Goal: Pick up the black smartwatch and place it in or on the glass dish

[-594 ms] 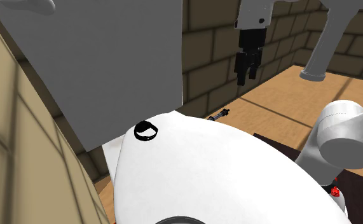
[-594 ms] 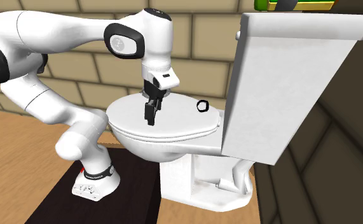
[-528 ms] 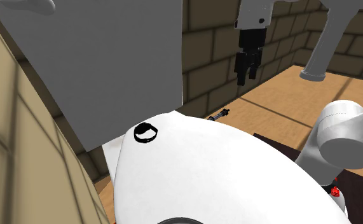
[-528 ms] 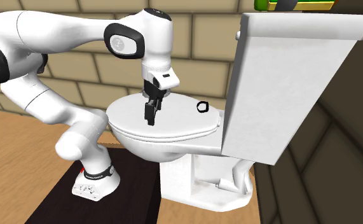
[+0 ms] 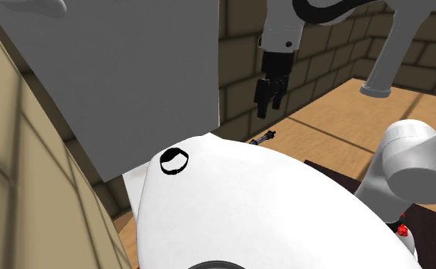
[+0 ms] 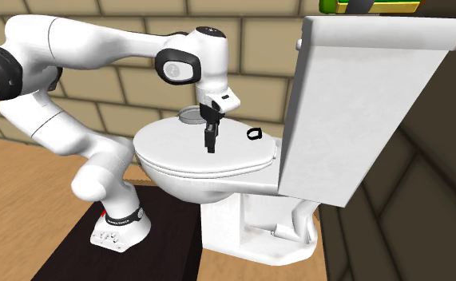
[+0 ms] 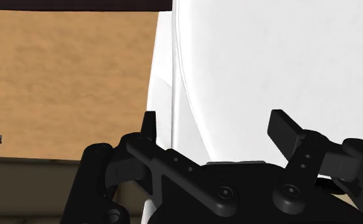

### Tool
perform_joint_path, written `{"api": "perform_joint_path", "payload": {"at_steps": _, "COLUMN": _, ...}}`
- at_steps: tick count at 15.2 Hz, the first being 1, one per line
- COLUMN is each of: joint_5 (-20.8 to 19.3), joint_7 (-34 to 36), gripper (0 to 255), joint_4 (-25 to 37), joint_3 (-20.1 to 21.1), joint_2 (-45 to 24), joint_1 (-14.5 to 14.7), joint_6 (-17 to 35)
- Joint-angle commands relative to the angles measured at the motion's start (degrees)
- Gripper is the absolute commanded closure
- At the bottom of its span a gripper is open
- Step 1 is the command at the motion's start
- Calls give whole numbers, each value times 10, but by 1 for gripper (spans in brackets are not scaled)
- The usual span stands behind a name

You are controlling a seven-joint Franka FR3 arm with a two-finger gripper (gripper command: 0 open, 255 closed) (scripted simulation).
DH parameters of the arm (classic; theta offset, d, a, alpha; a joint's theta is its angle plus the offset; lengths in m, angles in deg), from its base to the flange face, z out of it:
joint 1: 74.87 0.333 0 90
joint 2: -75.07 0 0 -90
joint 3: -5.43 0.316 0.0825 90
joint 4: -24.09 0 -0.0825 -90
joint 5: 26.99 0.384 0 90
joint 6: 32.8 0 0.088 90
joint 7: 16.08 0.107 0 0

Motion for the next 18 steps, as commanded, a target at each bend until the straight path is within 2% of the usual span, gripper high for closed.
{"api": "perform_joint_path", "payload": {"at_steps": 1, "joint_5": 15, "joint_7": 5, "gripper": 0, "joint_4": -3, "joint_3": 15, "joint_2": -18, "joint_1": 11, "joint_6": 42}}
{"api": "perform_joint_path", "payload": {"at_steps": 10, "joint_5": 62, "joint_7": 25, "gripper": 0, "joint_4": 15, "joint_3": 86, "joint_2": -119, "joint_1": 55, "joint_6": 214}}
{"api": "perform_joint_path", "payload": {"at_steps": 18, "joint_5": 62, "joint_7": 53, "gripper": 0, "joint_4": 74, "joint_3": 148, "joint_2": -232, "joint_1": 80, "joint_6": 350}}
